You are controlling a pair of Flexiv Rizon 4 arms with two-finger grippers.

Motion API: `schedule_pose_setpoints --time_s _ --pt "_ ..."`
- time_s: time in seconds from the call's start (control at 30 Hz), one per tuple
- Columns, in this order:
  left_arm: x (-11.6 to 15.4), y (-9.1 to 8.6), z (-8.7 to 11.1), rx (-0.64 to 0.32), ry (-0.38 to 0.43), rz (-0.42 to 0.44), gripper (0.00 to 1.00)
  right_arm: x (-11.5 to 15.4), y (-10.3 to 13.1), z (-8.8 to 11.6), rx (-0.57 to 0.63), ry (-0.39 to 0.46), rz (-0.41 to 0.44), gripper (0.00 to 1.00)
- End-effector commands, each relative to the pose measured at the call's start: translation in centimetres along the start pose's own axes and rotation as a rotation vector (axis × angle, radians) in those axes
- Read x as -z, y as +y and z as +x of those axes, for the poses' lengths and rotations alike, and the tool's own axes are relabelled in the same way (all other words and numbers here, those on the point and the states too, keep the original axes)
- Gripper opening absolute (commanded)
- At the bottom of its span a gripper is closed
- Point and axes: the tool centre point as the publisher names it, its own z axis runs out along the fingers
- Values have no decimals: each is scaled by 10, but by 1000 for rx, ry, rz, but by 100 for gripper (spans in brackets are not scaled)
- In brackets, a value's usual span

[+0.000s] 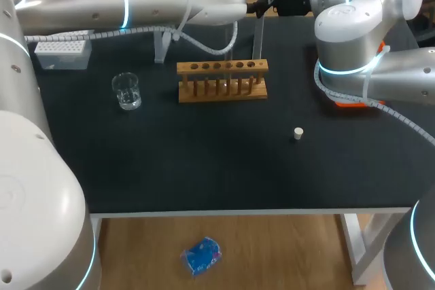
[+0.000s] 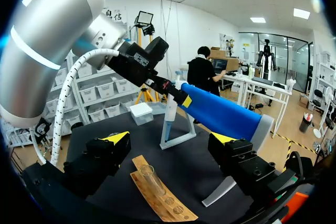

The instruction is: Invert the test tube, pick up the pipette, mount the tip to pipette, aspirate from beaker and dispense into the tube, eject the tip, return the pipette, and cap with the stopper.

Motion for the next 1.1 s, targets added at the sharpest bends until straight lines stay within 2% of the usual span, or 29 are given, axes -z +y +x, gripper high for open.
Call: schedule_pose_setpoints --time_s 0.03,0.8,1.1 --pt "8 7 0 6 11 8 100 1 1 0 0 2 3 100" --pt "57 42 17 9 23 6 100 1 1 0 0 2 3 100" --pt "76 53 14 -39 86 21 100 1 1 0 0 2 3 100"
